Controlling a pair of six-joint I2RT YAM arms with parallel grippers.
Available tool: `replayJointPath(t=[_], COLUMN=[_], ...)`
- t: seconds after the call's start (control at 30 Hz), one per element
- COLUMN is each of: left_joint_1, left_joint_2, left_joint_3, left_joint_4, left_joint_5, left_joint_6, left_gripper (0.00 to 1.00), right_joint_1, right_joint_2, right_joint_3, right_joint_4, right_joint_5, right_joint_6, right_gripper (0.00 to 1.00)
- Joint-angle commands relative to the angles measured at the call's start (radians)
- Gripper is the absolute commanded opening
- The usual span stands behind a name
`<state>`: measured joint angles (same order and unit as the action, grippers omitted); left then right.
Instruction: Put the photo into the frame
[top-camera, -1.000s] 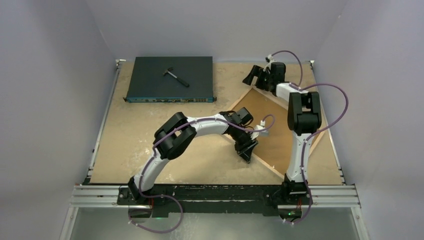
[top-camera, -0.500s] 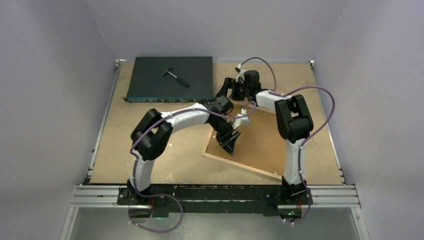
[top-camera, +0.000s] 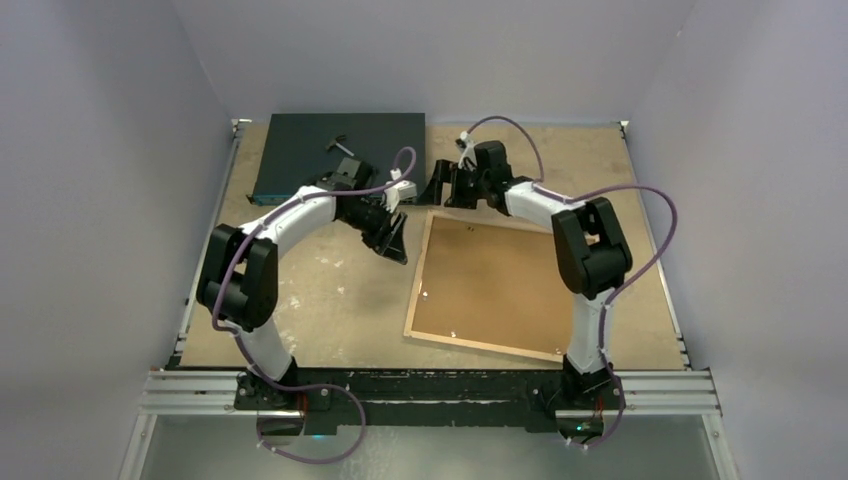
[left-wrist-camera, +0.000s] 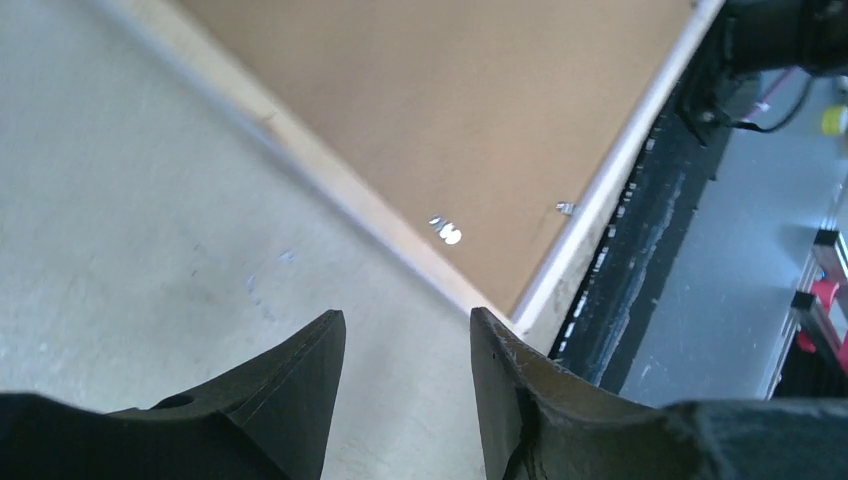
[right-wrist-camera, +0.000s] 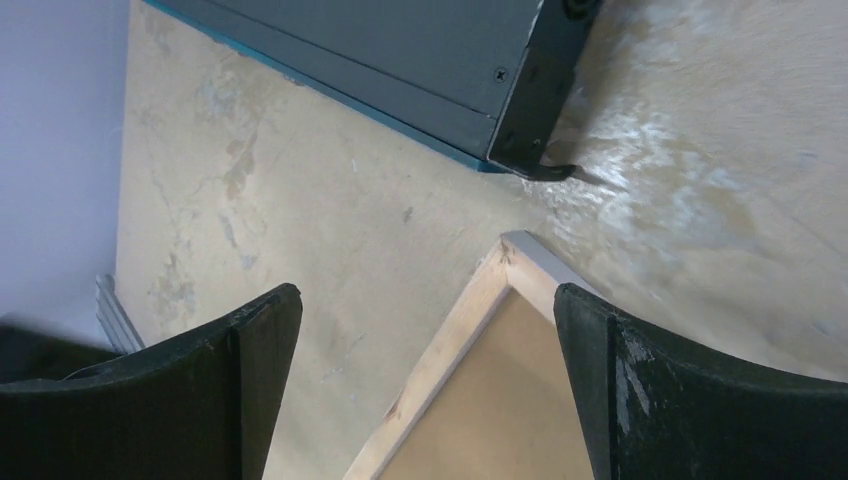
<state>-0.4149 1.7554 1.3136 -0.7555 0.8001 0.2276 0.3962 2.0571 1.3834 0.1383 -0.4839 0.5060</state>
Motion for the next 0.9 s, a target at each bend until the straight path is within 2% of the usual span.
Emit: replayJointPath(t=[0.0, 0.03, 0.1, 0.23, 0.27, 0.37, 0.53, 0.87], left_joint_1=[0.026, 0.026, 0.025, 0.025, 0.025, 0.025, 0.03, 0.068], left_joint_2=[0.003, 0.012, 0.027, 0.029, 0.025, 0.023, 0.028, 0.055], left_joint_3=[-0.108, -0.122, -0.148, -0.169, -0.169, -0.162, -0.134, -0.072], left_joint_4=[0.151, 0.182, 0.24, 0.303, 0.315, 0.331, 0.326, 0.277], left_joint_5=[-0.012, -0.017, -0.024, -0.026, -0.025, -0.023, -0.023, -0.035], left_joint_6=[-0.1, -0.126, -0.156, -0.185, -0.185, -0.184, -0.169, -0.144], left_gripper=[0.47, 0.48, 0.48, 0.51, 0.59, 0.62, 0.62, 0.63], right_joint_1=[-0.104, -0.145, -0.223, -0.428, -0.484, -0.551, -0.639, -0.696], right_joint_2=[-0.216, -0.263, -0.357, -0.592, -0.672, -0.797, -0.756, -0.614], right_joint_3=[-0.053, -0.088, -0.161, -0.387, -0.442, -0.553, -0.575, -0.666], right_joint_4=[-0.066, -0.067, -0.114, -0.136, -0.128, -0.113, -0.169, -0.104], right_joint_5=[0.111, 0.127, 0.257, 0.442, 0.475, 0.604, 0.691, 0.64], right_joint_6=[0.015, 0.02, 0.014, 0.016, 0.017, 0.028, 0.064, 0.105], right_gripper=[0.99, 0.99, 0.99, 0.99, 0.99, 0.99, 0.99, 0.99])
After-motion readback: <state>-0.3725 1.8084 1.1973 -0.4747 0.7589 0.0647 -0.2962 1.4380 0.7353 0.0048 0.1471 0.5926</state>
